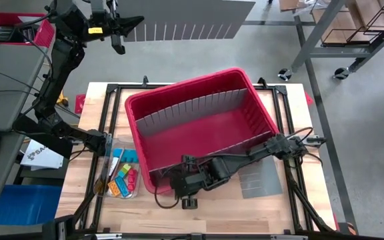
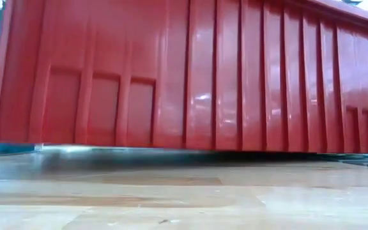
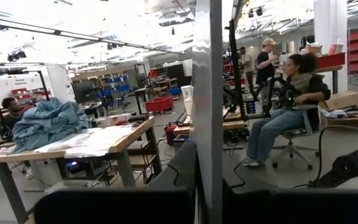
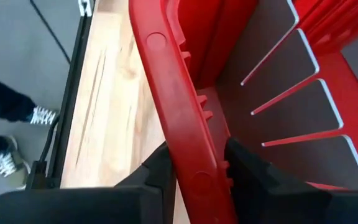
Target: Sort Items/Unsort Items
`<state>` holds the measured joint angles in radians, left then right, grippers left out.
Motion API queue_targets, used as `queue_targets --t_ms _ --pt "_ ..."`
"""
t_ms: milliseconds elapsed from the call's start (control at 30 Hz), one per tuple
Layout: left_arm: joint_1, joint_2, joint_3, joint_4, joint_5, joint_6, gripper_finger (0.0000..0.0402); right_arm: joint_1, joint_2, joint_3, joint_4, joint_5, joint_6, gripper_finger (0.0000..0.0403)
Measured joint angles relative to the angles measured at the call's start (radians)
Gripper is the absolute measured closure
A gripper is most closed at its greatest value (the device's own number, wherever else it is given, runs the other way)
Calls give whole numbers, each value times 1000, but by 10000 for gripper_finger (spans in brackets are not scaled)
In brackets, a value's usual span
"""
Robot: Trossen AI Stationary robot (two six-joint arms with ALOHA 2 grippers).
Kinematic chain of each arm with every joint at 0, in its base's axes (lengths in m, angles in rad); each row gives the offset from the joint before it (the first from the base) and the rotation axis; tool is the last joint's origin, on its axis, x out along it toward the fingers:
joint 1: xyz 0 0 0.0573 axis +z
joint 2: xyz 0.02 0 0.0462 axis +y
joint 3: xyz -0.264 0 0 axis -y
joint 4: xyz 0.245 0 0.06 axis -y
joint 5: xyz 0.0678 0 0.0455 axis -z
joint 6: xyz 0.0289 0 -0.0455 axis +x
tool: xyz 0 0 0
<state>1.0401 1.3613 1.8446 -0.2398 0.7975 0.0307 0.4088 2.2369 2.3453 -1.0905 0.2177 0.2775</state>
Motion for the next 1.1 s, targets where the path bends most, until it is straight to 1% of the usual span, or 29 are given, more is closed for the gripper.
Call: queue_targets --t_ms 200,333,467,667,767,900,1100 --pt "0 0 0 4 -1 0 400 8 -83 -11 -52 94 39 309" --pt "0 0 0 4 -1 0 400 16 -131 -9 -91 123 53 309" --pt "3 0 0 3 -1 8 400 43 -148 -9 -94 141 44 309" --pt "11 0 0 0 -5 8 400 130 -154 -4 -91 112 64 309" --pt "14 0 0 -2 -10 8 400 180 -157 -4 -92 122 89 309" --pt "13 0 0 -2 -18 -1 400 242 -161 -4 -93 159 116 309" --pt "13 0 0 -11 -27 -17 400 319 -172 -1 -125 149 185 307"
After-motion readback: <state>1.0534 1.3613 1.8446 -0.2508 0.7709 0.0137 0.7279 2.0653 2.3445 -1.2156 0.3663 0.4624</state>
